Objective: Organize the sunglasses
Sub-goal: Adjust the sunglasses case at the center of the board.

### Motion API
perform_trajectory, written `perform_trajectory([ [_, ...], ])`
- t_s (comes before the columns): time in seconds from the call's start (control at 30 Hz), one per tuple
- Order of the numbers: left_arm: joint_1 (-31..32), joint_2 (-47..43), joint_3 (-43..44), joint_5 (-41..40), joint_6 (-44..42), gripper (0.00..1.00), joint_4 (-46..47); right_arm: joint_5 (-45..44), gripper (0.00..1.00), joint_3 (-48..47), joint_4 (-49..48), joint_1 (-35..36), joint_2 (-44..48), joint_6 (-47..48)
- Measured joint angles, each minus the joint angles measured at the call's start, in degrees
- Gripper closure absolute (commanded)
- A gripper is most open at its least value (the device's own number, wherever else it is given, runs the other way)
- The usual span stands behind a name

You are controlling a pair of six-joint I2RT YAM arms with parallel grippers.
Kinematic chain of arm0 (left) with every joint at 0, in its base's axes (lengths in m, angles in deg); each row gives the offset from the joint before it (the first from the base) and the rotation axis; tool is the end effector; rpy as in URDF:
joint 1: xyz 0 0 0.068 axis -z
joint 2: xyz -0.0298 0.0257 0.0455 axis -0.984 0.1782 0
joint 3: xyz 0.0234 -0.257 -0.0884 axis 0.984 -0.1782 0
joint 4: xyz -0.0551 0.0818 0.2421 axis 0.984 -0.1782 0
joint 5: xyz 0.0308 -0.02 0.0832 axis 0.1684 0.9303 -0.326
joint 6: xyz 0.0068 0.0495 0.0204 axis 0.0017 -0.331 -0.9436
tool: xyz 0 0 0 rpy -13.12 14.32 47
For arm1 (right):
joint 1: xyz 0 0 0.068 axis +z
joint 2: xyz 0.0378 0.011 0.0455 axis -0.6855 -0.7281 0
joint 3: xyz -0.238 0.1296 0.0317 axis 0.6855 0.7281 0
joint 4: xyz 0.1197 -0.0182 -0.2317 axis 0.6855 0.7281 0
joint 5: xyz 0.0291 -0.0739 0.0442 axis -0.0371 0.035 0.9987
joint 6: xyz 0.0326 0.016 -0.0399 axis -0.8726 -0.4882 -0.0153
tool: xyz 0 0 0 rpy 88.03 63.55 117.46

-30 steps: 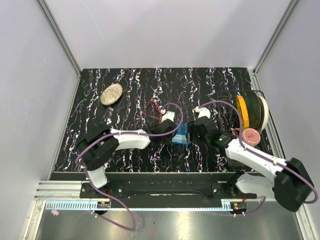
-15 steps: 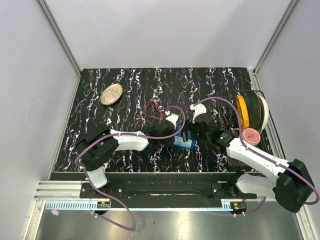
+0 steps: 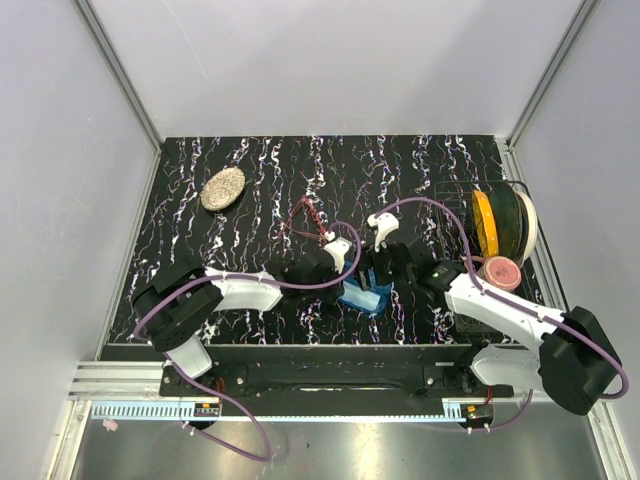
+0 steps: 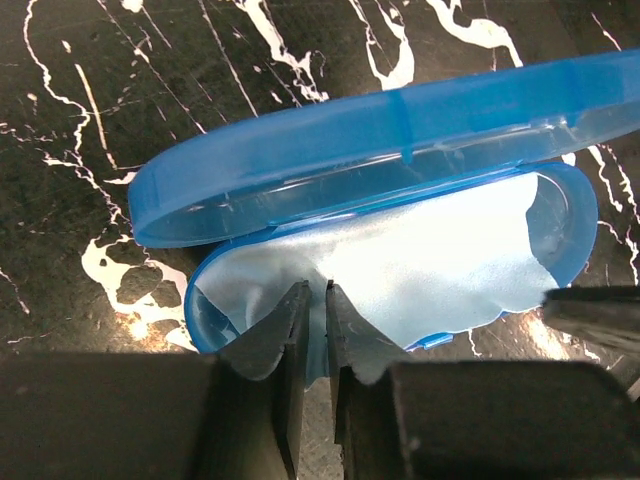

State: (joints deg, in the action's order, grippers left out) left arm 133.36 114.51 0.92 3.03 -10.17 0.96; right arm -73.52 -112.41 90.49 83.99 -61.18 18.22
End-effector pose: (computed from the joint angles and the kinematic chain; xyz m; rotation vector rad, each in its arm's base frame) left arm 0.1889 -0.2561 0.1419 0.6574 2.2977 -0.6465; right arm 0.1919 0.1644 0.2260 -0.5662 2.1747 0.4774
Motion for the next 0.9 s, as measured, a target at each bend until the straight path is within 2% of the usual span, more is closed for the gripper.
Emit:
perform_trajectory([
  [0.07,-0.09,-0.17,-0.39,0.92,-0.68,0.84,0.5,1.68,0.27,0.26,-0.07,0.0,-0.83,0.15],
  [0.43,-0.63,-1.92,-3.26,3.34,-2.03,0.84,2.29,5.97,0.43,0.94,0.15,-0.26,-4.2,-1.07],
  [0.67,-1.44,-2.12,-3.54,4.24,-1.4,0.78,2.69,6.82,0.65,1.86,0.52,-0.35,-3.91,-3.3],
  [0.7,-1.6,-2.23,-3.65,4.33,-1.25,0.77,2.71,7.1,0.71,1.86,0.7,-0.37,-3.96,-3.56],
  [0.9,-2.45,-2.89,-3.91,4.59,-0.48,0.72,2.08,8.81,0.83,1.86,2.6,-0.42,-5.25,-5.42],
])
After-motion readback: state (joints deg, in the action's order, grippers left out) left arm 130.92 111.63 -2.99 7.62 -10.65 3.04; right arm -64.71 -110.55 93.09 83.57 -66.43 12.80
